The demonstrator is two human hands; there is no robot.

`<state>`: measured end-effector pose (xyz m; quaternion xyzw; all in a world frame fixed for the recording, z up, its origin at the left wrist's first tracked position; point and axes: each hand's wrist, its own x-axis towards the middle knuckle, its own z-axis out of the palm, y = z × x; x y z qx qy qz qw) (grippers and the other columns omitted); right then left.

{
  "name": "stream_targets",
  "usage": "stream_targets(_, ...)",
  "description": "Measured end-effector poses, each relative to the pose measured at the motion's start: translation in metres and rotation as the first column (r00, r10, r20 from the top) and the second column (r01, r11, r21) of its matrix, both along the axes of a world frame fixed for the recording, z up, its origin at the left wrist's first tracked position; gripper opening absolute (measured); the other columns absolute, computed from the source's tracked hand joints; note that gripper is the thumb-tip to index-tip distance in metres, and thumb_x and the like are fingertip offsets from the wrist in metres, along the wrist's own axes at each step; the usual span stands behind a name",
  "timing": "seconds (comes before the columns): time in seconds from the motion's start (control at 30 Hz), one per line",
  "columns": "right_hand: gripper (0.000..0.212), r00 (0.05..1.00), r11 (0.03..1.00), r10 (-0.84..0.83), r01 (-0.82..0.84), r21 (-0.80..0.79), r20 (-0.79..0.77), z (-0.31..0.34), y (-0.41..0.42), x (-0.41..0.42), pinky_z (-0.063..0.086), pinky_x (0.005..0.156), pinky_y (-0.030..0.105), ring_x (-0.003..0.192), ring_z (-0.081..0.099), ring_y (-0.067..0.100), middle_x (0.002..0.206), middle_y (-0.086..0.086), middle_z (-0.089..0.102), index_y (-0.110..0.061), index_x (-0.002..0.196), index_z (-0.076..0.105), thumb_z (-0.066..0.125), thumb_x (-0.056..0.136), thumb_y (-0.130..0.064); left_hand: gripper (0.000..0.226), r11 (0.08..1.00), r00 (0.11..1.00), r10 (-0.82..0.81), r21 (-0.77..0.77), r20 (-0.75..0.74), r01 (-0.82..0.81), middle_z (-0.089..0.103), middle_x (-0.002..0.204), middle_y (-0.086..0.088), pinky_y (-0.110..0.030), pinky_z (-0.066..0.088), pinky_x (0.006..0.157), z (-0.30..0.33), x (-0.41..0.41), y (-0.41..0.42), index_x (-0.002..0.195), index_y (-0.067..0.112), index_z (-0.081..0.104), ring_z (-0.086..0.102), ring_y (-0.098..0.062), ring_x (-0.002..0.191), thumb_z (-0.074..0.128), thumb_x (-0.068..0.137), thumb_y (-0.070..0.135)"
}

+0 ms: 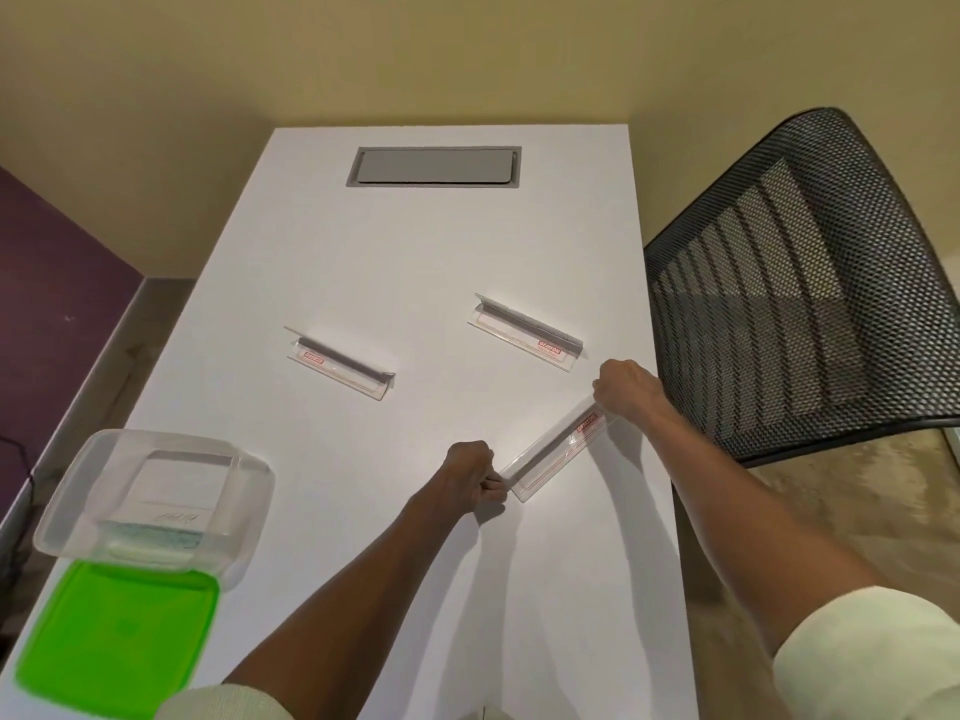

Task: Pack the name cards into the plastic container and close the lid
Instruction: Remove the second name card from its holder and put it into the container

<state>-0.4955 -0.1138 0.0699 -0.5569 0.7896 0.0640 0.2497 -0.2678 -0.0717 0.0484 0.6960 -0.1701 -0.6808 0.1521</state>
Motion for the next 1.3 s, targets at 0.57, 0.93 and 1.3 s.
stream_targets(0.57,0.014,0.999,0.999,-0.042,0.043,-0.033,0.029,0.013,0.018,-0.002,0.044,0.062,0.032,0.076,0.054,0.028,0.097,0.014,0.065,-0.004,0.091,0.06,0.048,0.091,-0.011,0.032,0.998,0.999,0.035,-0.056,0.04,-0.033,0.013,0.069,0.002,-0.033,0.011,0.062,0.008,-0.009,0.009,0.073,0.021,0.025,0.012,-0.011,0.047,0.03,0.083,-0.008)
stream_targets(0.93,0.019,0.959,0.892,-0.261,0.285,-0.351,0.113,0.056,0.041,0.015,0.032,0.046,0.025,0.064,0.05,0.027,0.072,0.01,0.055,-0.009,0.069,0.054,0.052,0.088,-0.011,0.019,0.893,0.953,-0.011,-0.425,0.304,0.146,0.055,0.069,-0.008,-0.035,0.049,0.059,0.042,0.016,0.011,0.063,0.018,0.054,0.052,-0.023,0.065,0.053,0.074,0.003)
stream_targets(1.3,0.021,0.768,0.746,-0.374,0.582,-0.324,0.52,0.068,0.059,0.042,0.056,0.078,0.035,0.089,0.069,0.03,0.097,0.012,0.073,-0.011,0.099,0.072,0.061,0.084,-0.018,0.028,0.752,0.93,0.178,-0.654,0.321,0.082,0.06,0.067,0.003,-0.03,0.051,0.065,0.071,0.047,0.025,0.066,0.029,0.063,0.049,-0.024,0.056,0.066,0.075,0.003)
